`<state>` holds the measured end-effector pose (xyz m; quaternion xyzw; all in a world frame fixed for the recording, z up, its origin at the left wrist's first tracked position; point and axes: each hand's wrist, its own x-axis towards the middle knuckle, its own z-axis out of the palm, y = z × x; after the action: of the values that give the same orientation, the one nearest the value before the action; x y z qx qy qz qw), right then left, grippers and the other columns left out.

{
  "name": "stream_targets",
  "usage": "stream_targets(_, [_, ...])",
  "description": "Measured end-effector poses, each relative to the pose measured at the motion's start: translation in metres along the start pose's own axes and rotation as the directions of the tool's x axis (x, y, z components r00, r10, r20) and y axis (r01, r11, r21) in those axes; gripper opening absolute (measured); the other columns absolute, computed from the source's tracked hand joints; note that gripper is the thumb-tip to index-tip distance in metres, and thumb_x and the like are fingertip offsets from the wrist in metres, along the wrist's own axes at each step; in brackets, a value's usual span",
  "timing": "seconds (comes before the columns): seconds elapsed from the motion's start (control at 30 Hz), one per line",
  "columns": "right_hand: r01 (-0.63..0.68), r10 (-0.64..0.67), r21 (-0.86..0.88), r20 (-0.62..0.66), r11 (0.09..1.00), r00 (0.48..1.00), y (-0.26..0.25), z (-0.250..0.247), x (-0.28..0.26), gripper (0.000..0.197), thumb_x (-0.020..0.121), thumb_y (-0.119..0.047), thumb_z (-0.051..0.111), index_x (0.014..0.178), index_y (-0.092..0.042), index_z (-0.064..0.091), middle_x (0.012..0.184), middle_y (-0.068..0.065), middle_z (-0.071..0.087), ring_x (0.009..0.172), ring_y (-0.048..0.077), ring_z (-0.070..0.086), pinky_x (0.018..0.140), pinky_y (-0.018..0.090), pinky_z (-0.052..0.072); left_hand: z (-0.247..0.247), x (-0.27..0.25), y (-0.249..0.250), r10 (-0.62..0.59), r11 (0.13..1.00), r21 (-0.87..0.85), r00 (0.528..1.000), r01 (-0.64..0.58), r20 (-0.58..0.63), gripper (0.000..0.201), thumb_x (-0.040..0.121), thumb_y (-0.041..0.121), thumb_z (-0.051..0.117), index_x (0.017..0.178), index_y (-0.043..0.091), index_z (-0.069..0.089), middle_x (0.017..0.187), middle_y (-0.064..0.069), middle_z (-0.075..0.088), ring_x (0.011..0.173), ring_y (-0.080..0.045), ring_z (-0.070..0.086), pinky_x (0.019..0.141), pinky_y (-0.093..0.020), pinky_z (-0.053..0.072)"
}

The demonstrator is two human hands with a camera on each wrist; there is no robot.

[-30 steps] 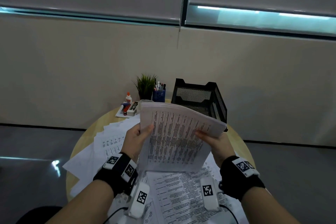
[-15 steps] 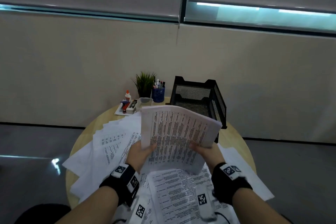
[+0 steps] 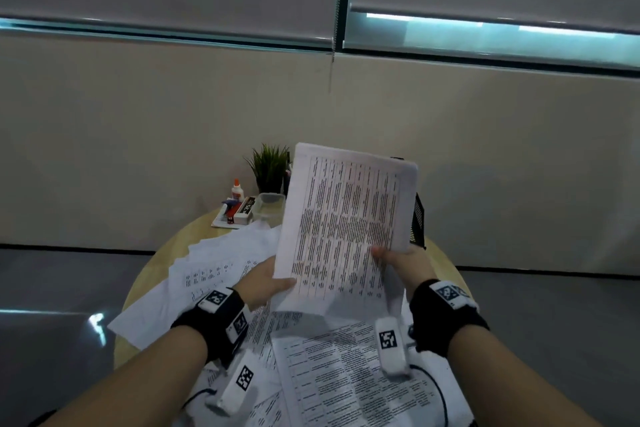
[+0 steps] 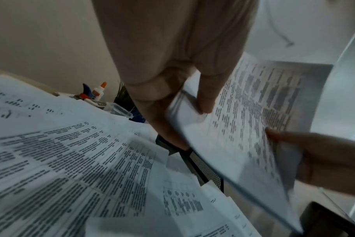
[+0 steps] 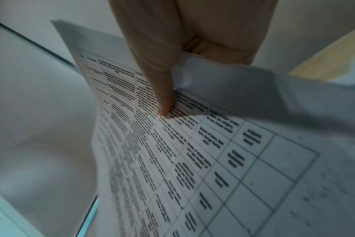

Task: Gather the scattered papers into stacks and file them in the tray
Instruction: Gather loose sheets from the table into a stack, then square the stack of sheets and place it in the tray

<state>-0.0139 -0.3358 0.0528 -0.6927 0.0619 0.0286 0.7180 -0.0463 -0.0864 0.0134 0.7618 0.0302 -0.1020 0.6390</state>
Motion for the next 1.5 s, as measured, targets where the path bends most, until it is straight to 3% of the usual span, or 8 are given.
stream_targets(0.33, [0.025, -0.040, -0.234, -0.060, 0.972, 0.997, -0.029, -0.019, 0.057, 0.084, 0.075, -0.003, 0.072, 0.144, -0.017, 0.025, 0.124, 0.014, 0.057, 0.109, 0.035, 0.059, 0.095, 0.053, 0.048, 0.020, 0.027, 0.062, -0.063, 0.959, -0.279, 0.997, 0.047, -0.051, 0.049, 0.093, -0.013, 0.038, 0.137, 0.010, 0.041, 0.140, -0.010, 0.046, 0.125, -0.035, 0.048, 0.059, -0.030, 0.060])
stream_targets(0.5, [0.022, -0.023, -0.417, 0.001, 0.909, 1.000, -0.027, -0.023, 0.063, 0.055, 0.089, 0.006, 0.046, 0.137, -0.021, 0.038, 0.121, 0.009, 0.052, 0.071, 0.025, 0.066, 0.068, 0.044, 0.059, 0.037, 0.062, 0.087, -0.095, 0.970, -0.230, 0.995, 0.083, -0.042, 0.044, 0.095, -0.012, 0.034, 0.135, 0.005, 0.041, 0.143, -0.013, 0.044, 0.128, -0.032, 0.046, 0.070, -0.032, 0.058])
stream_targets(0.7, [0.004, -0.039, -0.564, -0.050, 0.826, 0.998, -0.027, -0.032, 0.104, 0.066, 0.085, 0.011, 0.040, 0.141, -0.023, 0.042, 0.130, 0.006, 0.053, 0.065, 0.025, 0.070, 0.072, 0.047, 0.060, 0.038, 0.112, 0.098, -0.043, 0.992, 0.113, 0.997, 0.050, -0.065, 0.029, 0.095, -0.003, 0.043, 0.121, 0.005, 0.053, 0.130, -0.015, 0.055, 0.104, -0.034, 0.060, 0.081, -0.041, 0.054])
stream_targets(0.8, [-0.017, -0.024, -0.625, -0.057, 0.781, 0.998, -0.023, -0.032, 0.118, 0.071, 0.083, 0.012, 0.043, 0.144, -0.025, 0.039, 0.144, 0.008, 0.043, 0.064, 0.026, 0.071, 0.073, 0.045, 0.060, 0.036, 0.126, 0.095, 0.074, 0.895, 0.446, 0.985, 0.003, -0.155, 0.009, 0.090, 0.005, 0.055, 0.094, 0.012, 0.051, 0.108, -0.019, 0.065, 0.084, -0.037, 0.068, 0.074, -0.049, 0.057])
stream_targets(0.93, [-0.016, -0.020, -0.723, -0.042, 0.690, 0.999, -0.014, -0.028, 0.129, 0.065, 0.086, 0.009, 0.044, 0.146, -0.016, 0.037, 0.142, 0.013, 0.045, 0.084, 0.031, 0.070, 0.071, 0.040, 0.059, 0.037, 0.139, 0.080, 0.194, 0.771, 0.636, 0.964, -0.037, -0.179, 0.034, 0.090, 0.010, 0.055, 0.123, 0.012, 0.046, 0.094, -0.019, 0.063, 0.075, -0.036, 0.068, 0.062, -0.040, 0.058])
stream_targets(1.1, [-0.036, -0.052, -0.901, -0.064, 0.431, 0.997, -0.007, -0.022, 0.129, 0.034, 0.091, 0.001, 0.049, 0.125, 0.001, 0.051, 0.126, 0.019, 0.055, 0.108, 0.029, 0.056, 0.085, 0.031, 0.046, 0.032, 0.148, 0.067, 0.155, 0.341, 0.938, 0.988, -0.063, 0.011, 0.017, 0.097, 0.026, 0.044, 0.086, 0.019, 0.055, 0.080, -0.001, 0.054, 0.082, -0.018, 0.051, 0.075, -0.028, 0.041])
stream_targets(1.23, [-0.041, -0.061, -0.937, -0.066, 0.346, 0.996, -0.006, -0.016, 0.130, 0.019, 0.090, -0.010, 0.057, 0.107, -0.001, 0.057, 0.125, 0.018, 0.046, 0.086, 0.023, 0.045, 0.074, 0.026, 0.038, 0.025, 0.147, 0.051, 0.063, 0.389, 0.918, 0.996, -0.083, 0.064, 0.027, 0.099, 0.027, 0.035, 0.079, 0.013, 0.048, 0.085, -0.011, 0.056, 0.088, -0.028, 0.056, 0.071, -0.031, 0.034])
stream_targets(1.5, [0.034, -0.158, -0.969, -0.006, 0.246, 0.987, -0.001, -0.010, 0.082, 0.041, 0.092, -0.025, 0.051, 0.128, -0.008, 0.045, 0.148, 0.018, 0.024, 0.129, 0.038, 0.031, 0.102, 0.039, 0.033, 0.017, 0.092, 0.022, 0.192, 0.573, 0.816, 0.980, -0.076, -0.044, 0.052, 0.095, 0.031, 0.047, 0.143, 0.018, 0.033, 0.141, -0.012, 0.037, 0.128, -0.027, 0.040, 0.105, -0.036, 0.036])
